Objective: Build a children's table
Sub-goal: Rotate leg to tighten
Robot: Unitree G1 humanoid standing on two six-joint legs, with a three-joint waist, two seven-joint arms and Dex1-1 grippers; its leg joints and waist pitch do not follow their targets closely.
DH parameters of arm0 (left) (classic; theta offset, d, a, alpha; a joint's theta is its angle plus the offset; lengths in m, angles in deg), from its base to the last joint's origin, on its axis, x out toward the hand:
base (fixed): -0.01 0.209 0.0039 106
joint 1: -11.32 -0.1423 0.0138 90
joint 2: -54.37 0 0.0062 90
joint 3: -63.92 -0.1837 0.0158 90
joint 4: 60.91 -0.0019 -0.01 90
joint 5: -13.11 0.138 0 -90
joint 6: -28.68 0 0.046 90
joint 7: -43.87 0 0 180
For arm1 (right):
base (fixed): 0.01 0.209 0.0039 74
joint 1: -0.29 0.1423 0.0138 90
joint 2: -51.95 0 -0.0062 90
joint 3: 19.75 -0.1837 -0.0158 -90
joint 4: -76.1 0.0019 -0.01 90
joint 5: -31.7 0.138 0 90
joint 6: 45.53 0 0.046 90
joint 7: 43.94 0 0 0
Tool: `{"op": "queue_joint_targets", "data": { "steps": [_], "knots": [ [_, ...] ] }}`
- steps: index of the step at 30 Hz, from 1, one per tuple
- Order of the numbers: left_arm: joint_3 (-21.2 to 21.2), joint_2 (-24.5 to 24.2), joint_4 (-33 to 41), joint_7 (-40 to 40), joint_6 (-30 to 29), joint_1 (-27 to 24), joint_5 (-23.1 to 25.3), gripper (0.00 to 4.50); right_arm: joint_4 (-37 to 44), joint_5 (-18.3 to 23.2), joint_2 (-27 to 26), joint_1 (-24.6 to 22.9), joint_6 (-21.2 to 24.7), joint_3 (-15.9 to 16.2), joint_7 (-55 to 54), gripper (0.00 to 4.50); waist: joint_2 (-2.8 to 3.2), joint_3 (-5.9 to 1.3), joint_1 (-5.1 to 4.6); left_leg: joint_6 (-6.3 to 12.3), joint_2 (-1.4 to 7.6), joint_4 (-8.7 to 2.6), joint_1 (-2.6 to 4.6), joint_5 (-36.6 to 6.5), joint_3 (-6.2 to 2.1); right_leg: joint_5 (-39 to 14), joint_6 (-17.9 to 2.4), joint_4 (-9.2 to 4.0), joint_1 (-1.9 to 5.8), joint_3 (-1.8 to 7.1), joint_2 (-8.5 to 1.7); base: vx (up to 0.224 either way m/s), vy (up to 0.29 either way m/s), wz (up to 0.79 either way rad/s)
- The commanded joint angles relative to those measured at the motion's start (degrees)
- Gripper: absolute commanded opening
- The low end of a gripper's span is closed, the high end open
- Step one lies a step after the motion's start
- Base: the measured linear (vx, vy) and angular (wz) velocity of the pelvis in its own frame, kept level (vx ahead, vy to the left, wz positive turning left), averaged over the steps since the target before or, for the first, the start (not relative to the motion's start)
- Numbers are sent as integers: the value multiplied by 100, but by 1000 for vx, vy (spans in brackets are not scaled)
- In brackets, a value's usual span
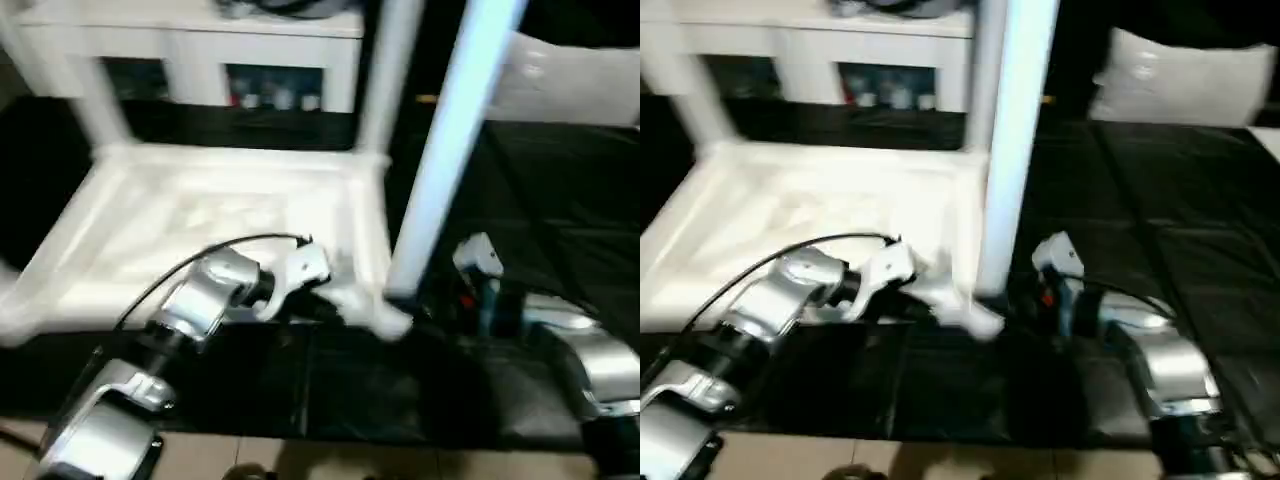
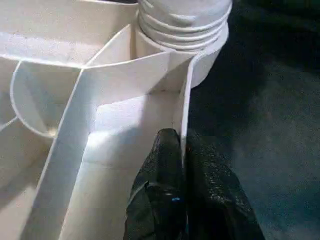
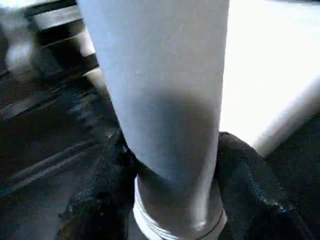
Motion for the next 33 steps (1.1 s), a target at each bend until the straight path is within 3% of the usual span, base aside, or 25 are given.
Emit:
{"op": "queue_joint_targets", "data": {
  "steps": [1,4,6,7,8,10,13,16,23,29,33],
  "knots": [
    [137,507,22,-654,-347,122,-196,0,-123,-227,-414,195,368,187,-894,199,-88,-368,-10,197,463,-434,-26,-436,-218,-1630,-1059,-509,288,344,-648,0,0,0],
    [235,768,-164,-1174,-454,211,-98,0,-313,-490,-756,341,474,109,-1695,198,-89,-363,-43,287,417,-406,-18,-297,-185,-1509,-1065,-530,264,362,-635,0,0,0],
    [343,1091,-387,-1715,-468,332,-41,0,-588,-646,-1110,501,301,-17,-2394,198,-84,-383,-44,336,410,-402,-27,-178,-181,-1376,-1037,-524,279,363,-632,0,0,0],
    [325,1134,-404,-1761,-442,354,-1,0,-591,-639,-1124,503,219,5,-2338,232,-84,-381,-52,363,412,-402,-28,-165,-178,-1307,-1038,-522,279,363,-621,0,0,0],
    [291,1164,-417,-1784,-412,383,56,0,-589,-654,-1130,509,135,38,-2265,266,-71,-398,-46,471,442,-396,-28,-71,-184,-875,-1118,-470,292,369,-618,0,0,0],
    [257,1137,-343,-1685,-340,365,64,0,-515,-500,-1182,476,104,-61,-2189,275,-59,-399,-44,576,453,-394,-31,-50,-186,-614,-1206,-446,295,368,-628,0,0,0],
    [161,1035,-282,-1517,-203,331,118,0,-449,-422,-1119,439,23,-87,-2016,308,-53,-383,-37,618,455,-398,-29,-179,-181,-702,-1223,-470,306,369,-639,0,0,0],
    [-79,684,-217,-1138,102,235,268,0,-341,-356,-748,331,-194,-122,-1484,331,-52,-376,-26,616,456,-404,-34,-284,-185,-909,-1149,-488,312,371,-646,0,0,0],
    [-306,120,-235,-199,713,184,313,0,-382,-296,299,229,-727,-77,-123,393,-60,-381,36,741,471,-385,-23,-202,-176,-587,-1260,-454,301,368,-642,0,0,0],
    [-542,-301,-181,744,1372,171,203,0,-197,-91,1000,55,-978,188,1288,393,-42,-395,112,796,508,-380,-11,-258,-176,-558,-1315,-420,295,359,-640,0,0,0],
    [-704,-551,-118,1469,1716,191,122,0,-263,106,1264,85,-1139,369,2057,347,-44,-405,167,793,535,-372,-3,-294,-167,-610,-1393,-412,282,350,-656,0,0,0]
  ]
}}
